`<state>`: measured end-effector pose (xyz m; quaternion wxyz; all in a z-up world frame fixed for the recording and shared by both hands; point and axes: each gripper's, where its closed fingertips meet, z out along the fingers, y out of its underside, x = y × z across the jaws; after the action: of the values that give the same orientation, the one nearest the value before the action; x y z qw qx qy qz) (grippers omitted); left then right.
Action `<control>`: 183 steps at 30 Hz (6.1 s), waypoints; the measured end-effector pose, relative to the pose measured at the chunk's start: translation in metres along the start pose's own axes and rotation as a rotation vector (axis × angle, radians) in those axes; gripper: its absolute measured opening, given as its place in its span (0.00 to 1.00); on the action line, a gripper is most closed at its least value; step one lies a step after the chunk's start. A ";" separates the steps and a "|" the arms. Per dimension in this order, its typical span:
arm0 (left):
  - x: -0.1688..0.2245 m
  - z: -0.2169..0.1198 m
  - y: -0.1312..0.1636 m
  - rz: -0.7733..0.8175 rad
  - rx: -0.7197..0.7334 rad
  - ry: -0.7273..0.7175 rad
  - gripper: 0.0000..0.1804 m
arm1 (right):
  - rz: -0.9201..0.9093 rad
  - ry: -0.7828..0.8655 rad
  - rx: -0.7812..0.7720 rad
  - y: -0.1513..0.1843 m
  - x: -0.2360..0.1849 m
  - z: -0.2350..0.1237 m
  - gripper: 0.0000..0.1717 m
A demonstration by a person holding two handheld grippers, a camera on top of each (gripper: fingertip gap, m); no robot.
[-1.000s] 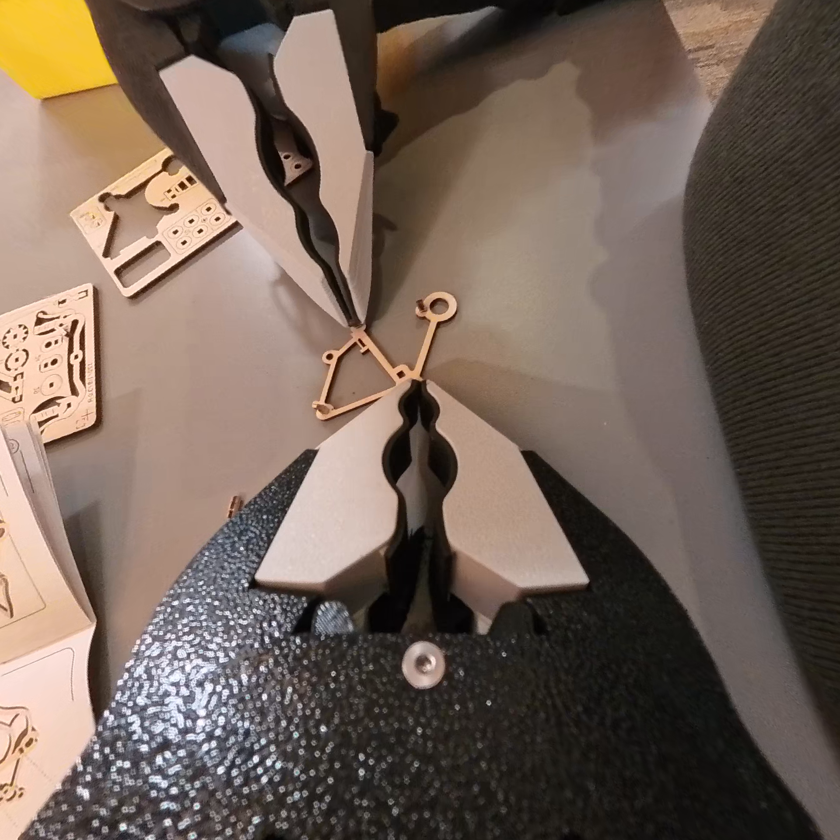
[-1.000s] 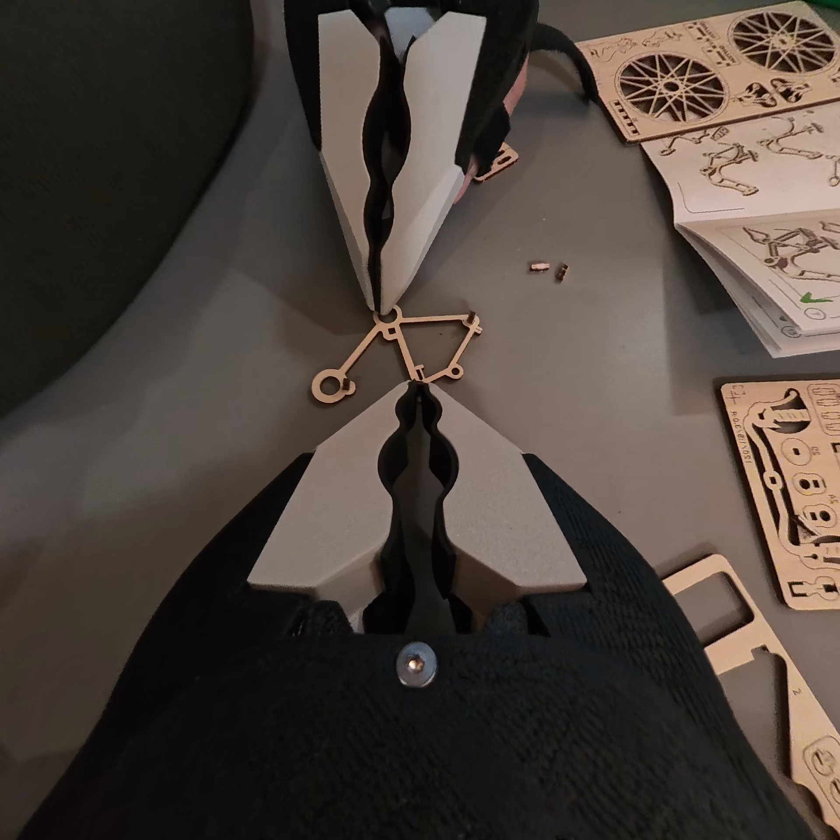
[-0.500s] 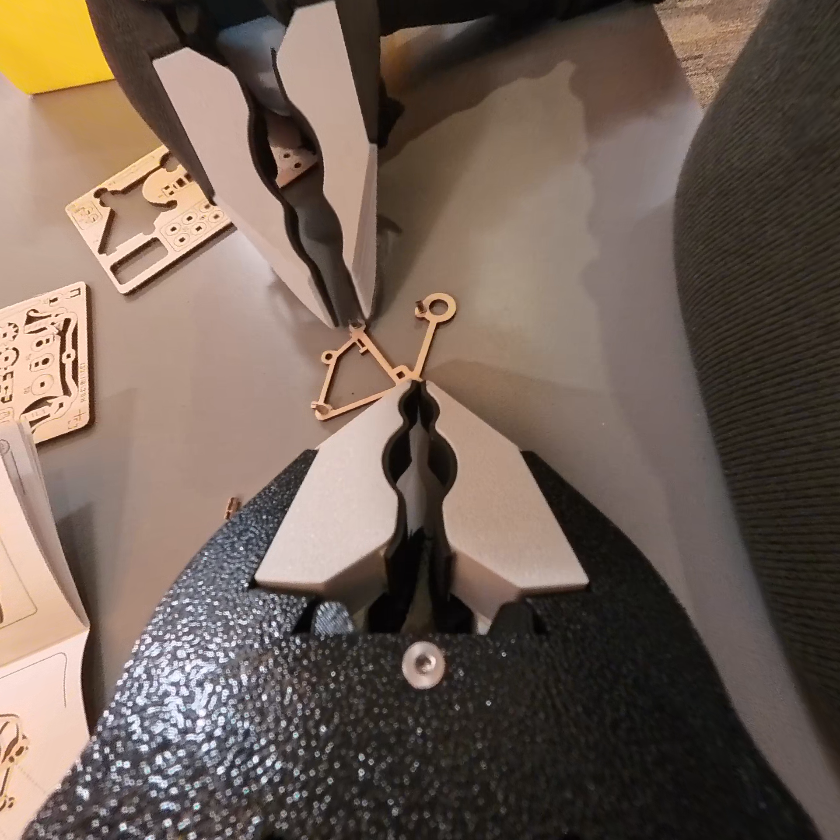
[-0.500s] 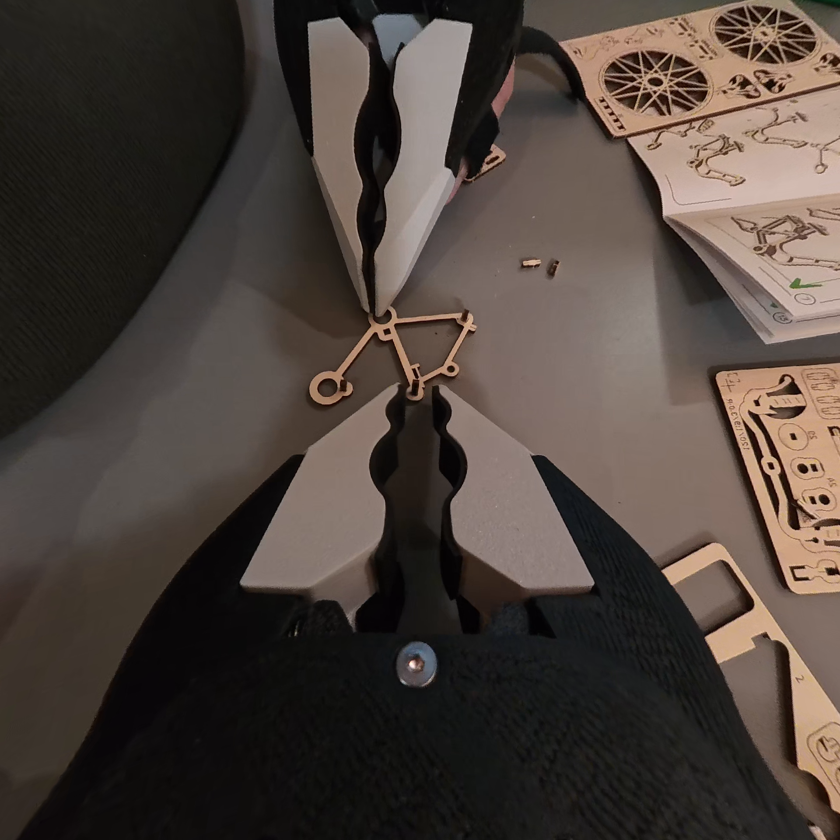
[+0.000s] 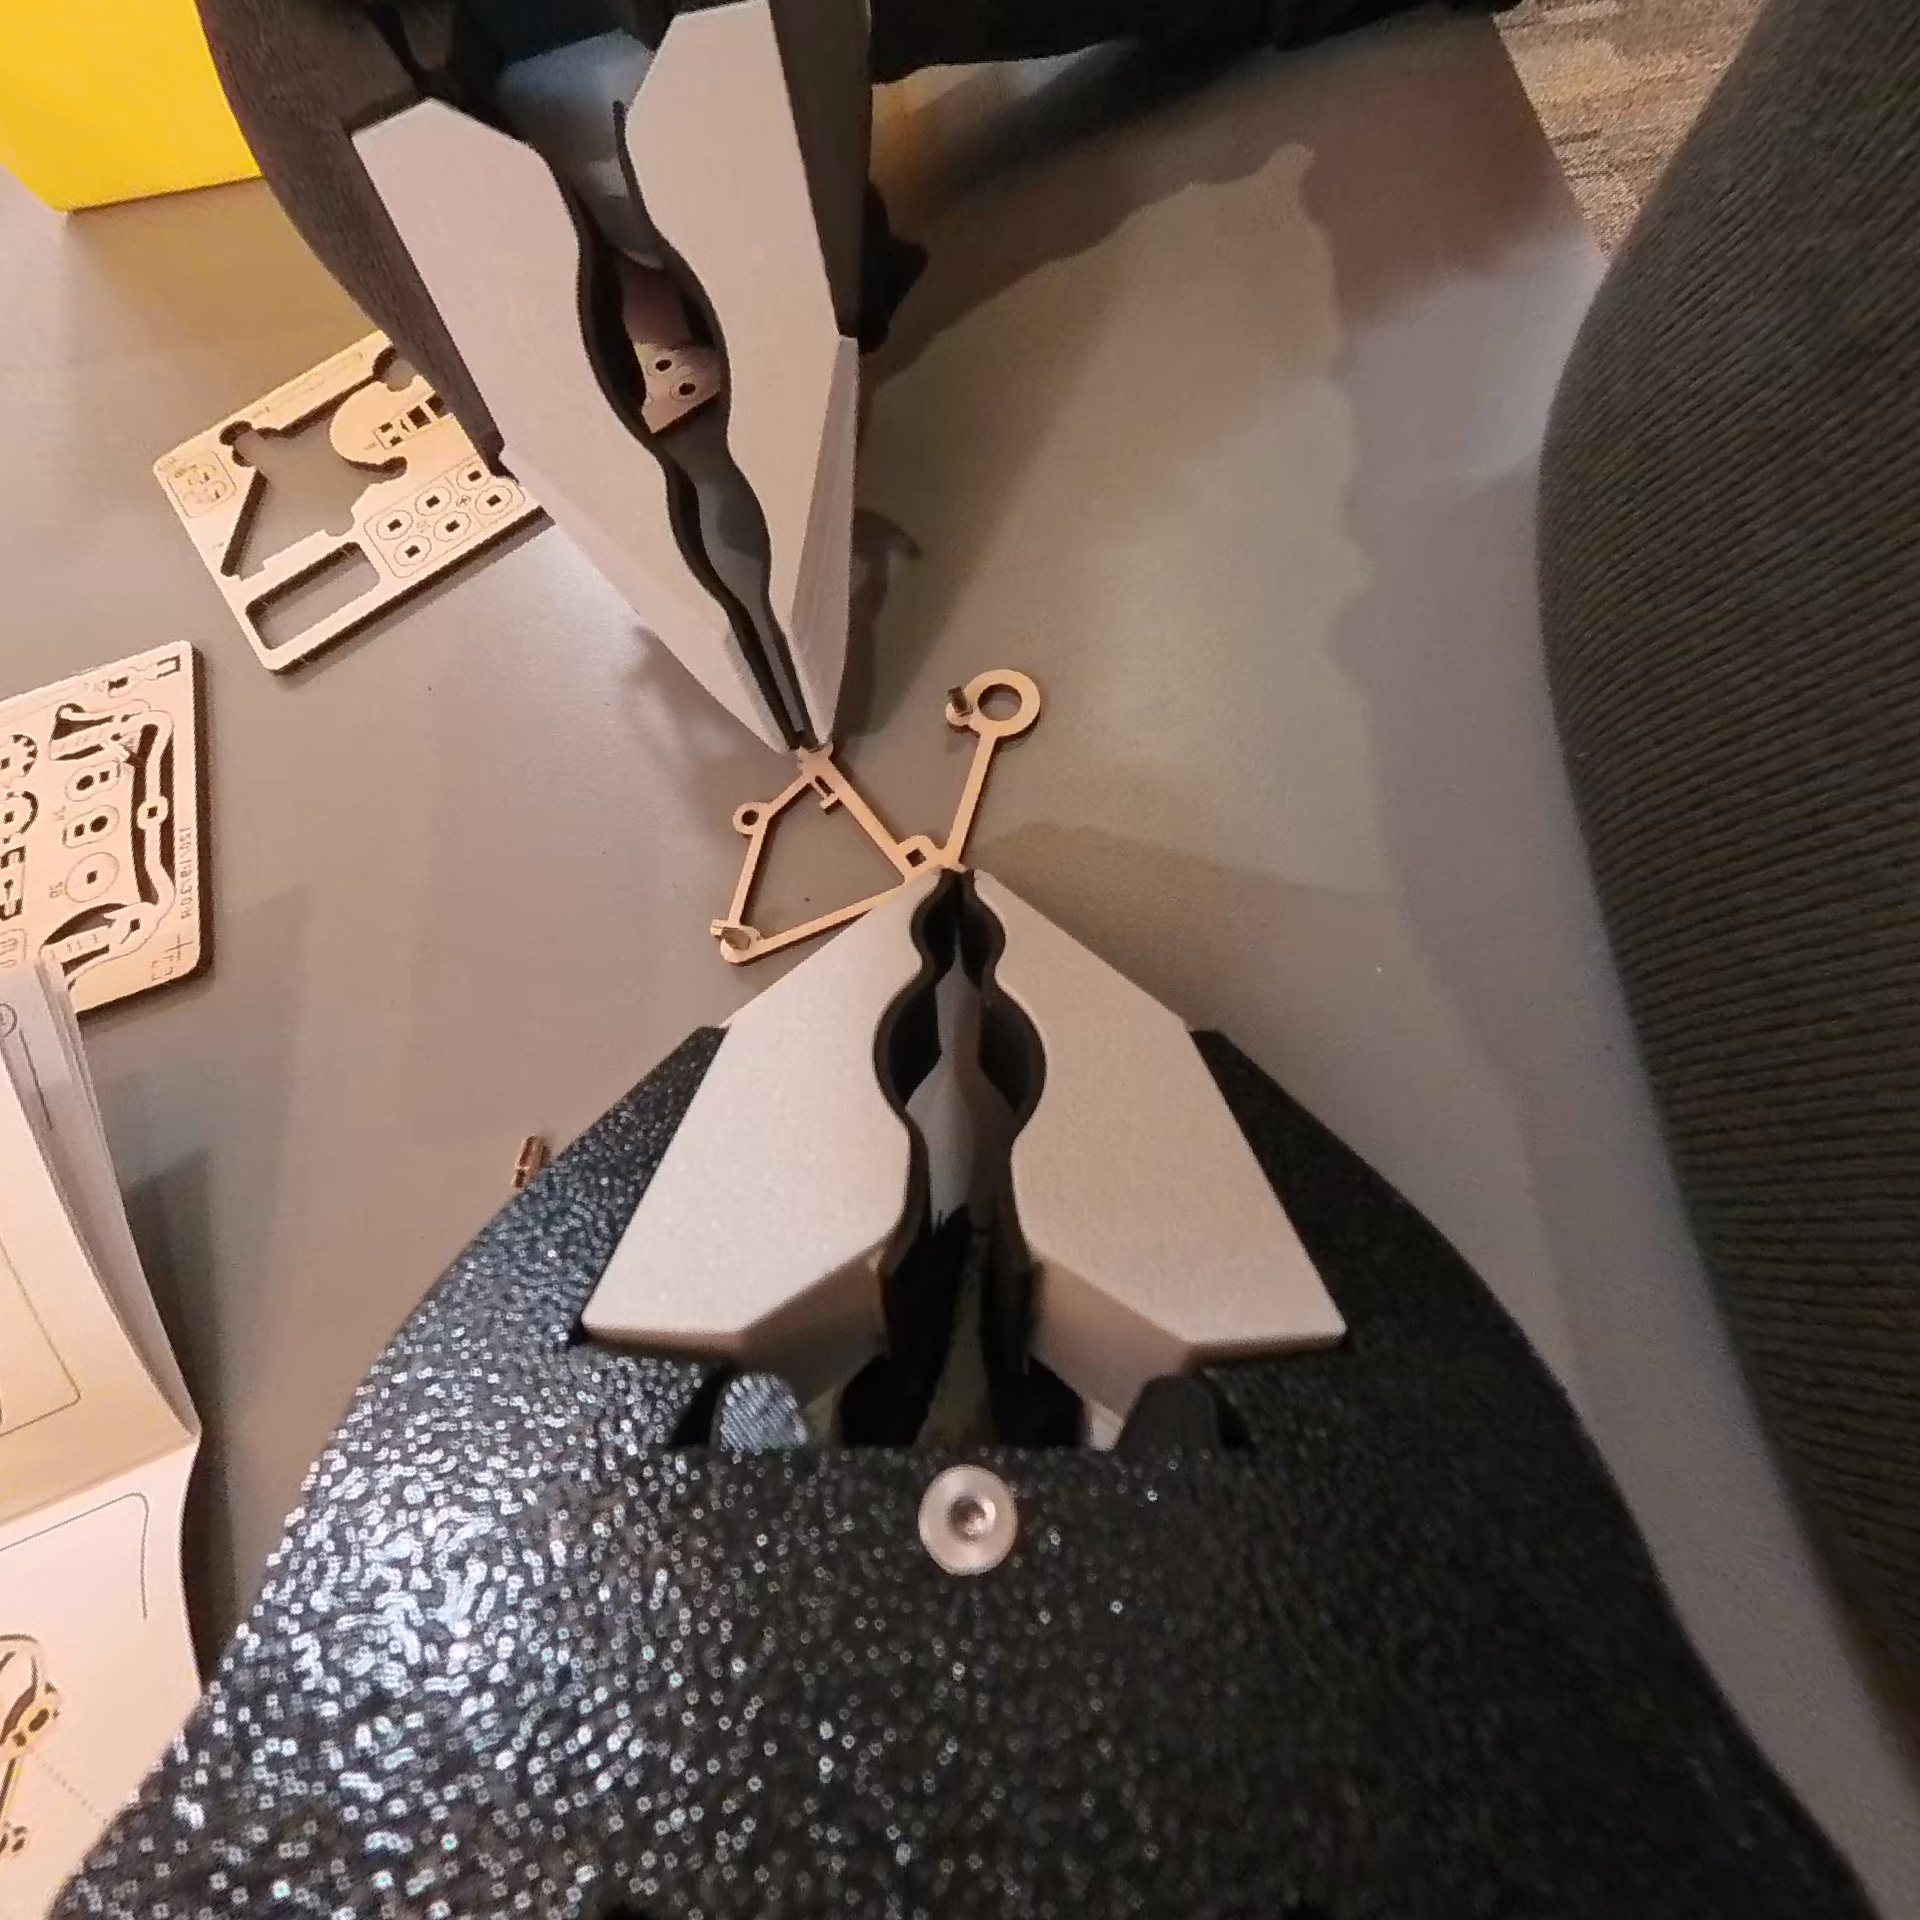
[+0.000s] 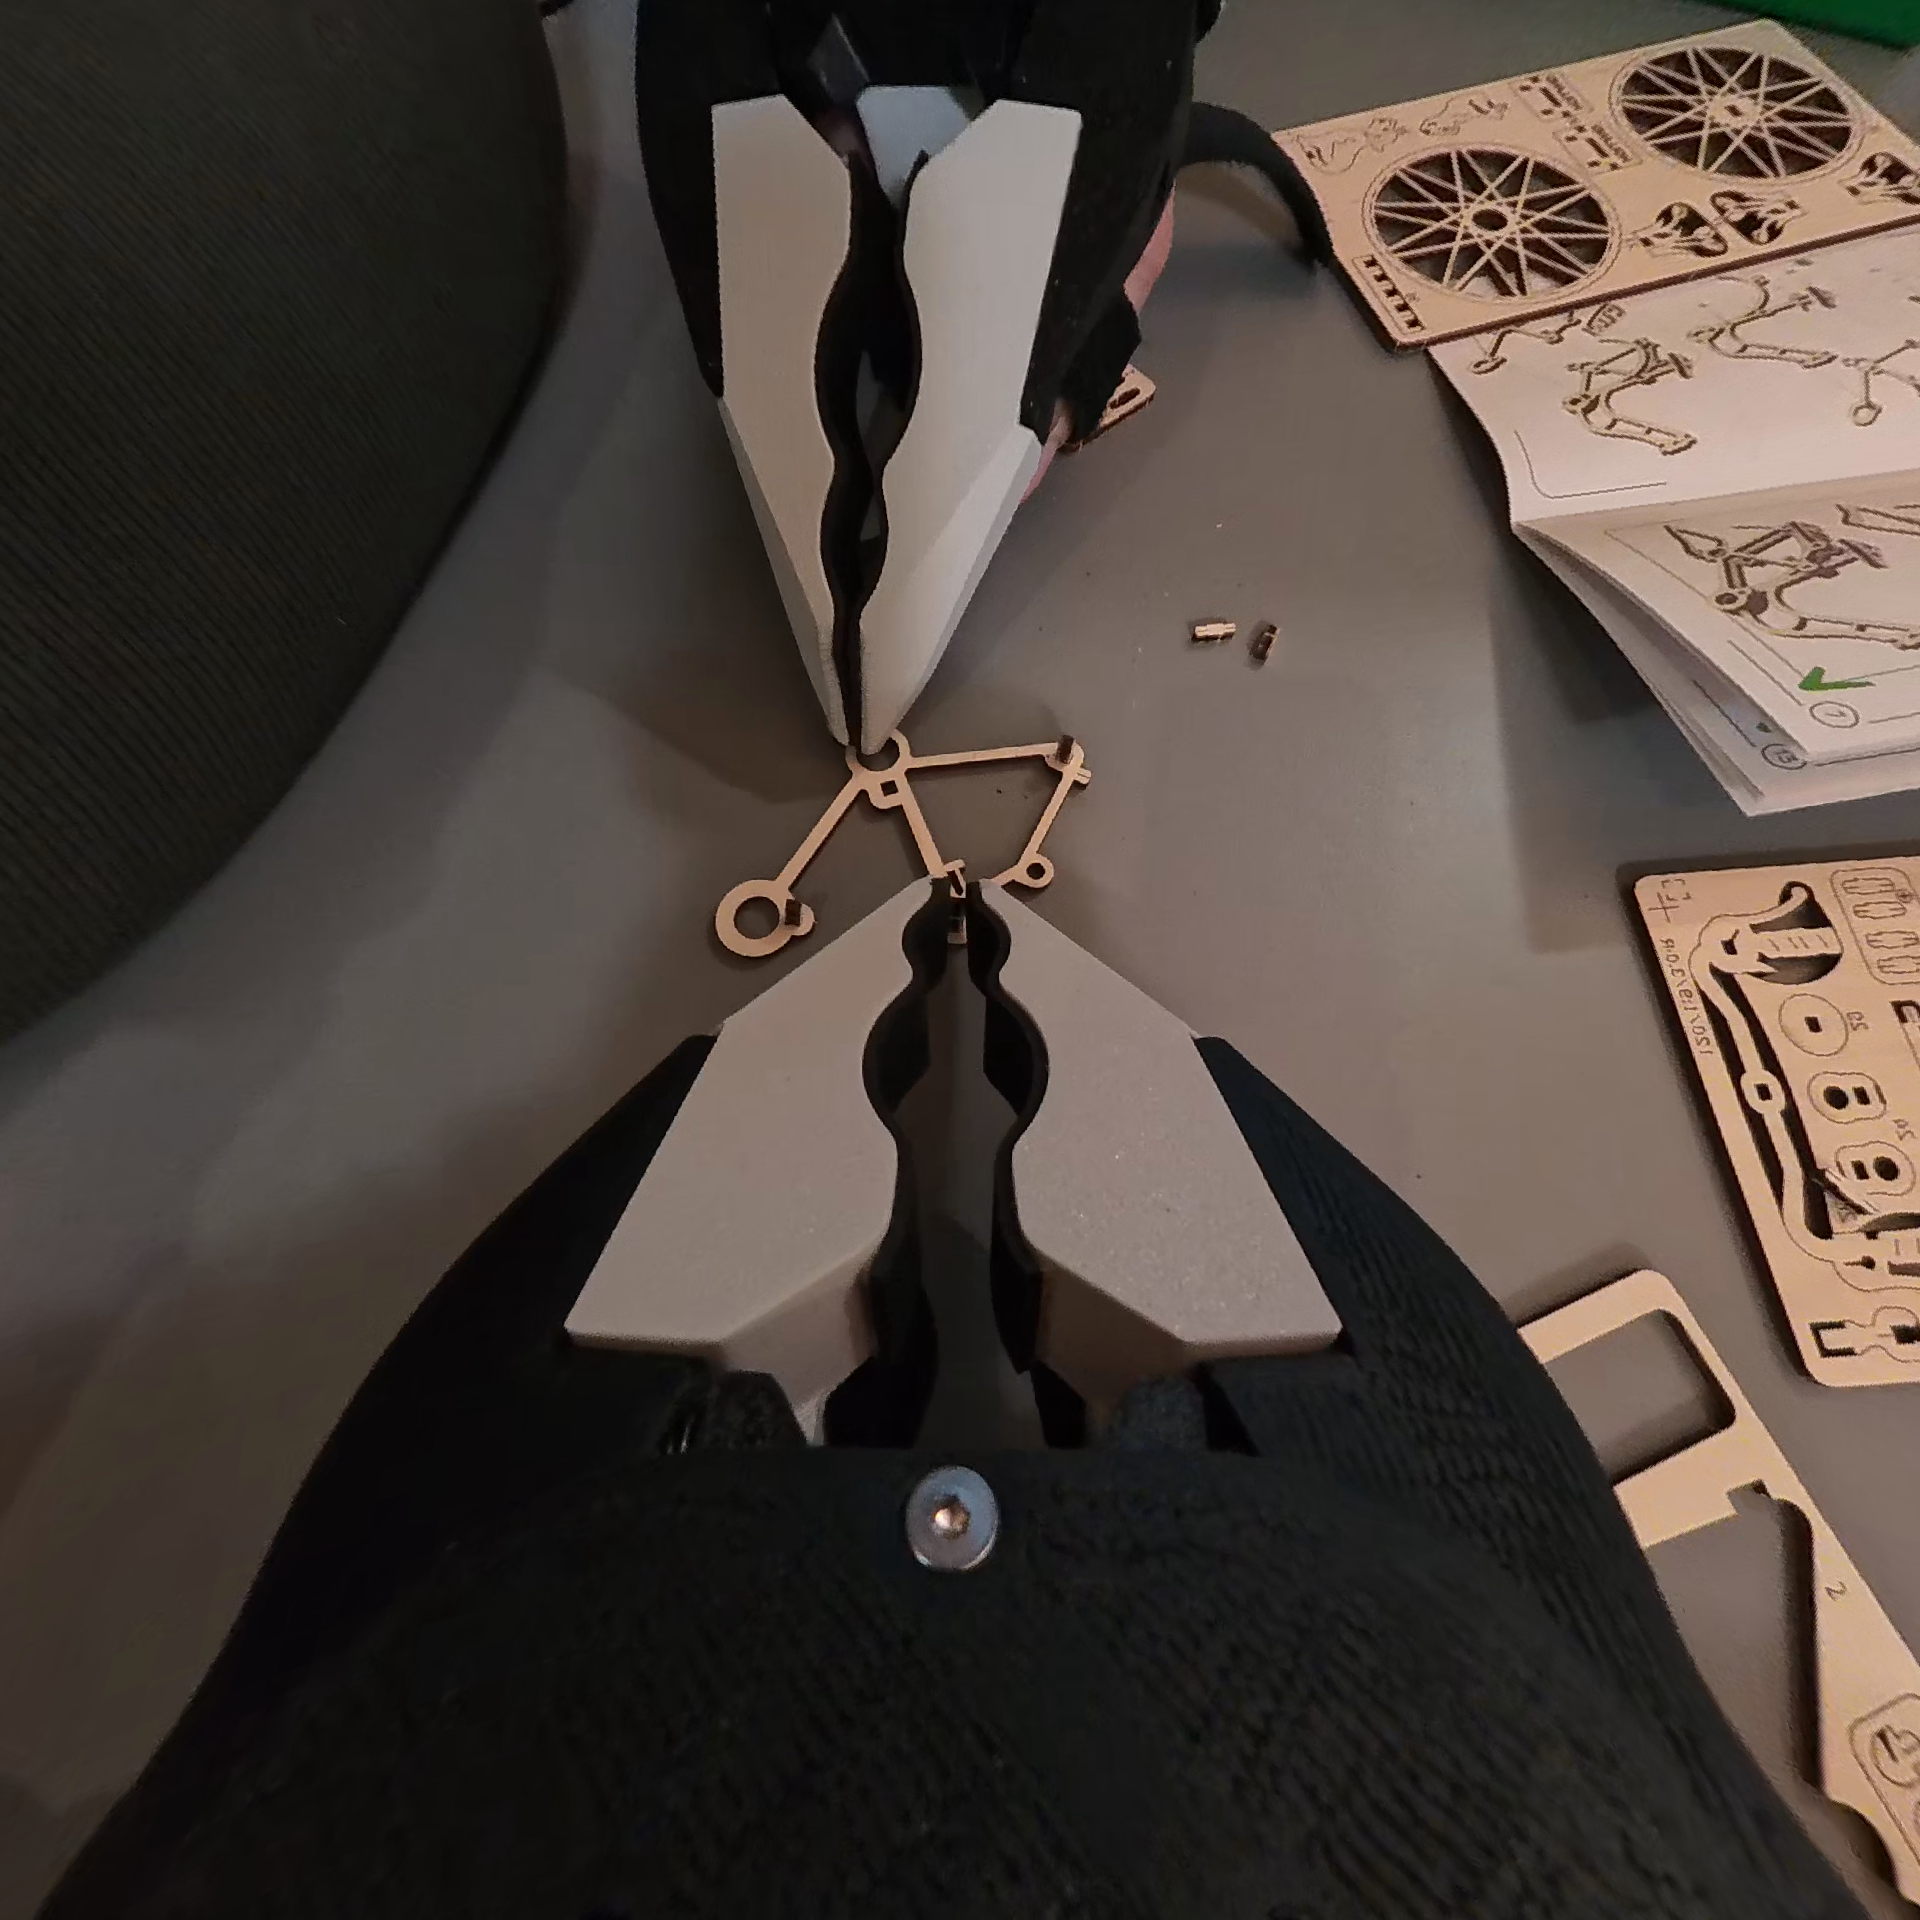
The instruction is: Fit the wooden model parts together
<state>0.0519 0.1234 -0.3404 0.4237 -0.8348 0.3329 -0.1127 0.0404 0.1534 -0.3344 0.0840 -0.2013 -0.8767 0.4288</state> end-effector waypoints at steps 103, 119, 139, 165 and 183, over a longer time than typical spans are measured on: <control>-0.002 0.001 0.001 -0.070 0.006 0.018 0.00 | -0.108 0.069 -0.029 0.006 -0.006 0.001 0.01; -0.002 0.001 0.000 -0.073 0.007 0.016 0.00 | -0.053 0.094 0.030 0.004 0.000 -0.010 0.01; -0.016 -0.020 -0.056 -0.040 0.260 -0.163 0.13 | 0.370 -0.002 0.527 -0.068 0.000 -0.051 0.00; -0.013 -0.023 -0.085 -0.085 0.389 -0.109 0.00 | -0.012 0.198 0.462 -0.073 -0.026 -0.051 0.00; -0.009 -0.023 -0.088 -0.096 0.425 -0.072 0.00 | -0.065 0.201 0.493 -0.076 -0.030 -0.052 0.00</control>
<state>0.0748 0.1520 -0.2567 0.5959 -0.7452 0.2462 -0.1704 0.0630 0.1359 -0.2412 0.2307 -0.1880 -0.7392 0.6042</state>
